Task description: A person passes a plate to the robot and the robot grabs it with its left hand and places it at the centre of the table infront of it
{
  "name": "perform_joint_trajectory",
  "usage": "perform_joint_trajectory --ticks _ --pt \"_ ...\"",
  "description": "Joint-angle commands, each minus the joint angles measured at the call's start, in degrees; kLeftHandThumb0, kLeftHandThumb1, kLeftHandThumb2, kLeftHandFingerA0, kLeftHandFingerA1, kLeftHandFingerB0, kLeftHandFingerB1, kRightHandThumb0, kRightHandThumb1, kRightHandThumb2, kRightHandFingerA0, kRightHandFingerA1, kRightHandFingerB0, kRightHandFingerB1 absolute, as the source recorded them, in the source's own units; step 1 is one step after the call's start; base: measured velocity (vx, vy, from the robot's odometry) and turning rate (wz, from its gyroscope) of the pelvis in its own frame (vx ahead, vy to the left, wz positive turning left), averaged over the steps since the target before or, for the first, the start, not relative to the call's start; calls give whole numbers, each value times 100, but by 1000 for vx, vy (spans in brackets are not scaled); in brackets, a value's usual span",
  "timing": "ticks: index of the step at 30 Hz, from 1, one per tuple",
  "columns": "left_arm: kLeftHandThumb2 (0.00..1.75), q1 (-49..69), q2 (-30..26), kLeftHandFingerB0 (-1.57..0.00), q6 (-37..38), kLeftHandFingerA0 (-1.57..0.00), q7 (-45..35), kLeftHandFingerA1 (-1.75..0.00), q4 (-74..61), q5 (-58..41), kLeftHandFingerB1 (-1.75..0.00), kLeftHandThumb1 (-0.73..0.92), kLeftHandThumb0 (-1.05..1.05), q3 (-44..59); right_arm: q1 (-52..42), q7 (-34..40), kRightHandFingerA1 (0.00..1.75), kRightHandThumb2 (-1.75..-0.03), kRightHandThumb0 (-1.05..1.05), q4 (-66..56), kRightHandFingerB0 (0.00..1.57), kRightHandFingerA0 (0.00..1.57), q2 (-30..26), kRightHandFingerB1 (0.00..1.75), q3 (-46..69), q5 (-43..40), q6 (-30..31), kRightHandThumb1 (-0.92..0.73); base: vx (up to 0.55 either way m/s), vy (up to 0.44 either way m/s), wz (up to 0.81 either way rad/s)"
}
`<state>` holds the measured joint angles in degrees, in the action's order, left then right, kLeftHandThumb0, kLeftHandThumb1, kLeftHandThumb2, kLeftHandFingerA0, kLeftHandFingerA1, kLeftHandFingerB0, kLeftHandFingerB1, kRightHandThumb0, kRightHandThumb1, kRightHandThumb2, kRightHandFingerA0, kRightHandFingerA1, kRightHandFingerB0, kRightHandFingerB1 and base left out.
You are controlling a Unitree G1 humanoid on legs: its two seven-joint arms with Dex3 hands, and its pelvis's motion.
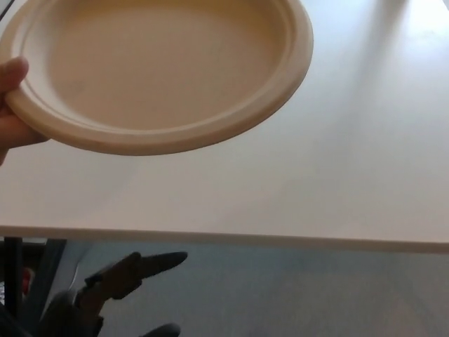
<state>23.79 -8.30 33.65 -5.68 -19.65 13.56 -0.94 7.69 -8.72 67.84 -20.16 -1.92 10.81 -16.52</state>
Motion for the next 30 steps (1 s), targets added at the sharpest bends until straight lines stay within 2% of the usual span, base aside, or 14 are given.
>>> perform_joint_trajectory --ticks 1,3,13,14,16,18,19,20,22,24,26,27,28,30 --pt "59 -318 -858 -29 1227 -31 66 -89 -3749 -2114 -45 69 -37 530 140 -63 55 -65 -86 121 19 22 -201 45 -5 16 -63 -82 0 0 0" --pt "93 -873 -670 -27 1453 -19 214 -67 -3556 -2214 -63 46 -25 329 139 -40 55 -65 -86 111 19 22 -208 45 -31 47 -64 -82 0 0 0" --pt "93 -1349 -571 -27 1493 -19 139 -67 -3483 -2306 -63 46 -25 360 145 -38 55 -65 -86 123 19 22 -211 45 -37 52 -73 -82 0 0 0" --pt "81 -1242 174 -27 2057 -21 440 -58 -3035 -1851 -41 92 -83 -648 157 -45 57 -66 -89 128 18 22 -214 46 -46 60 -59 -82 0 0 0" --pt "122 -969 986 0 2808 0 705 -52 -2465 -1165 -36 80 -74 -1558 179 -46 56 -66 -88 135 19 23 -217 45 -65 79 -24 -81 0 0 0" --pt "118 -1714 -26 0 3666 0 195 -43 -2243 -1356 -41 85 -71 369 188 -32 57 -66 -89 145 18 23 -219 46 -82 98 -15 -82 0 0 0" --pt "70 -1765 305 -21 3615 -20 286 -52 -2293 -1179 -34 92 -79 244 186 -42 56 -66 -88 153 18 22 -221 45 -88 101 -20 -82 0 0 0" --pt "70 -1406 1191 -21 3076 -20 631 -52 -2492 -856 -34 92 -79 -802 179 -59 56 -66 -88 158 18 22 -221 45 -87 96 -28 -82 0 0 0" --pt "85 -877 504 -5 3029 0 417 -45 -2748 -1538 -32 92 -71 -1420 181 -47 56 -65 -87 167 19 23 -215 45 -85 93 -25 -82 0 0 0" --pt "87 -710 1136 -9 3119 -15 636 -54 -2604 -1214 -39 92 -76 -1659 195 -24 57 -66 -88 177 19 24 -227 46 -93 102 -42 -81 0 0 0" --pt "120 144 -436 -6 3179 0 191 -51 -3084 -2176 -45 90 -64 -1908 204 -109 55 -65 -87 213 18 21 -221 45 -58 48 -46 -82 0 0 0" --pt "125 414 272 0 3489 -9 261 -62 -2782 -1553 -50 88 -69 -771 195 -67 56 -65 -88 207 18 22 -222 45 -69 63 -74 -81 0 0 0" --pt "73 366 -449 -30 3801 -15 346 -61 -2748 -2339 -52 92 -72 -1835 184 -74 56 -65 -88 186 18 22 -225 45 -71 62 -77 -82 0 0 0" --pt "80 431 -686 -18 3881 -7 287 -62 -2735 -2551 -52 92 -65 -1705 189 -86 56 -65 -88 182 18 22 -226 45 -63 50 -73 -81 0 0 0"
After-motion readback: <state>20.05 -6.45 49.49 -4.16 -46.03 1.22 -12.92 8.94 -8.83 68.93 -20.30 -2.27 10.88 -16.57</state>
